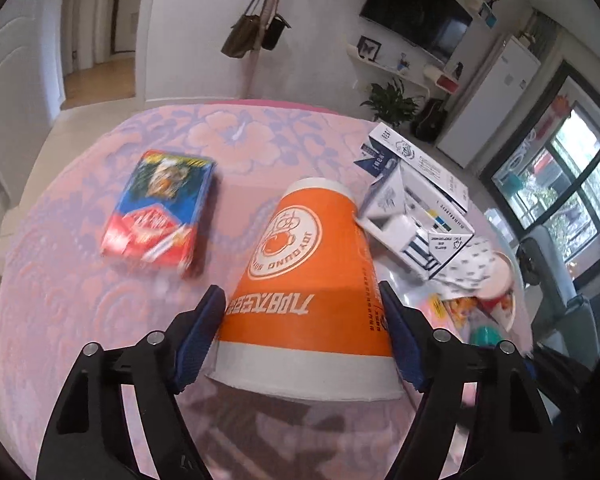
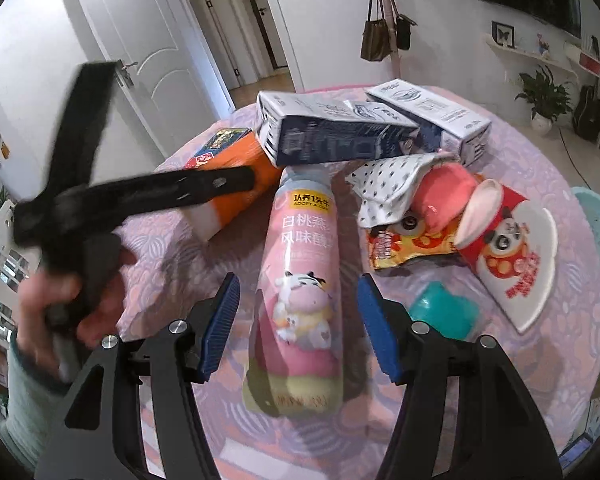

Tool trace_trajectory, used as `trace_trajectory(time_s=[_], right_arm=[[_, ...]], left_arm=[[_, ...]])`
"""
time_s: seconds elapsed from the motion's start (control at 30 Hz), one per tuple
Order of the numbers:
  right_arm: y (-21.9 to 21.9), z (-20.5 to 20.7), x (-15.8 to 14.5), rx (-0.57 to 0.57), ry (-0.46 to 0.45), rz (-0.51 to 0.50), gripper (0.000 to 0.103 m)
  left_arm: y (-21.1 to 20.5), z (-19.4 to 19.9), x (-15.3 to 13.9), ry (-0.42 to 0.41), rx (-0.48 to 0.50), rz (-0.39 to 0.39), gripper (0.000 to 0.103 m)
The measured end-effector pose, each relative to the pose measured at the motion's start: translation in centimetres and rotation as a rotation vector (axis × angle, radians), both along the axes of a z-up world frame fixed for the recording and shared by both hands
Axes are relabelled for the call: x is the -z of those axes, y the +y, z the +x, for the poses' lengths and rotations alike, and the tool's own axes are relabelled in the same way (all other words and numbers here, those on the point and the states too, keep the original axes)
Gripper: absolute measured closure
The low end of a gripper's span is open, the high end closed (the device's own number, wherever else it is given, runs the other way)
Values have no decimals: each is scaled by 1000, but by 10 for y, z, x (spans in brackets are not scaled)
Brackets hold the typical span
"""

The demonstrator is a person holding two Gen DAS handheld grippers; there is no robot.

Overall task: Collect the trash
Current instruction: 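Grasp the orange paper cup with the left gripper while the right grasps the pink yogurt bottle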

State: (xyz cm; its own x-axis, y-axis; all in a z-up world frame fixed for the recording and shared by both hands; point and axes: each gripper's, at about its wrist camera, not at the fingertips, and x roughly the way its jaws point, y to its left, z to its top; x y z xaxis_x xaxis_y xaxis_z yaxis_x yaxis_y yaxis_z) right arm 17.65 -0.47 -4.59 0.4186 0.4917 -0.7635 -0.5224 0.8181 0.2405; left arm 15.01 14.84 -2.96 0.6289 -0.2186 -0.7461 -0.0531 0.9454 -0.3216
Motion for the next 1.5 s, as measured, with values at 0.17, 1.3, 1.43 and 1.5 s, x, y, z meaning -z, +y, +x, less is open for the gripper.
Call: trace_trajectory(time_s=[0.17,1.3,1.43,1.5], right_arm=[[17,12,11,17,29,-48,45],[-42,-54,-15,13,0,68,57],[-49,-59,-22,18,-26,85,57],[-52,-63,-26,16,-44,84,58]], left_arm=[[9,-31,-5,-30,-15,-41,41],[-29,-107,29,-22,-31,-45,16],[-43,-118,21,-51,-4,-53,24],[-49,-124,15,-78,-1,-44,25]])
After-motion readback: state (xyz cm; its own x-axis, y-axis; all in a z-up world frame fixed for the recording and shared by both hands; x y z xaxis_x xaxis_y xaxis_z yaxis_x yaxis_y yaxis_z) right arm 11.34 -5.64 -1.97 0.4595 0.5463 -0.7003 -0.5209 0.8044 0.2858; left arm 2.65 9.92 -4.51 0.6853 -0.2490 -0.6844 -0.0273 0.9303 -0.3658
